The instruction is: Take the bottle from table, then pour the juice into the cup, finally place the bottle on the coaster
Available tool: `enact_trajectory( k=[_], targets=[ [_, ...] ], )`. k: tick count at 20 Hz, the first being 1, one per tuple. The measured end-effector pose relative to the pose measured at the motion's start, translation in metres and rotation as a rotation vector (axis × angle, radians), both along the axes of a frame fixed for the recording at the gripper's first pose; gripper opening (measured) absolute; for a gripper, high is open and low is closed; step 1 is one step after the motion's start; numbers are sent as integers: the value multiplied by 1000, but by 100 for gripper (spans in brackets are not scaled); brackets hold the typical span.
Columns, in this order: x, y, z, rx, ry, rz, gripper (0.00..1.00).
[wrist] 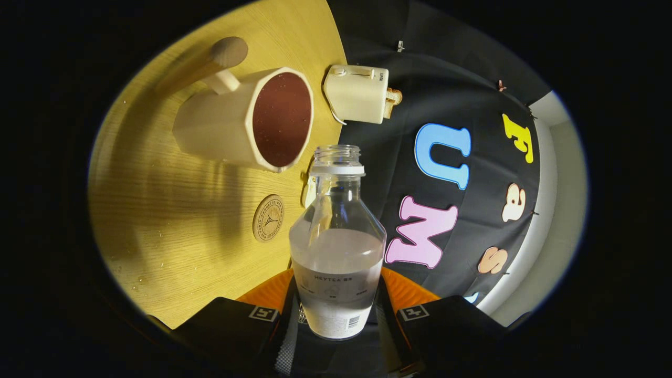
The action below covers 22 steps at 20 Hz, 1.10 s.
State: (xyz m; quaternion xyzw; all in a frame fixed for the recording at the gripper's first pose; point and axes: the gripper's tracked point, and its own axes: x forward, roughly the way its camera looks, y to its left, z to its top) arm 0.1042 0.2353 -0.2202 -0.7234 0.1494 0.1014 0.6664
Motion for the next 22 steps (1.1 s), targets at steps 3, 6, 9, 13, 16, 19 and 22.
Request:
enact_trajectory(
  k=[3,6,9,13,16,19,22],
  targets=[
    [0,-1,0,-8,7,2,68],
    [-3,-1,-1,-16,12,8,68],
    [-5,-1,-2,-19,18,13,68],
    [-4,2,-1,-25,23,21,68],
    [-3,2,0,-26,24,22,68],
    [-3,2,0,-32,25,28,68],
    [-1,4,2,-34,26,31,68]
  ],
)
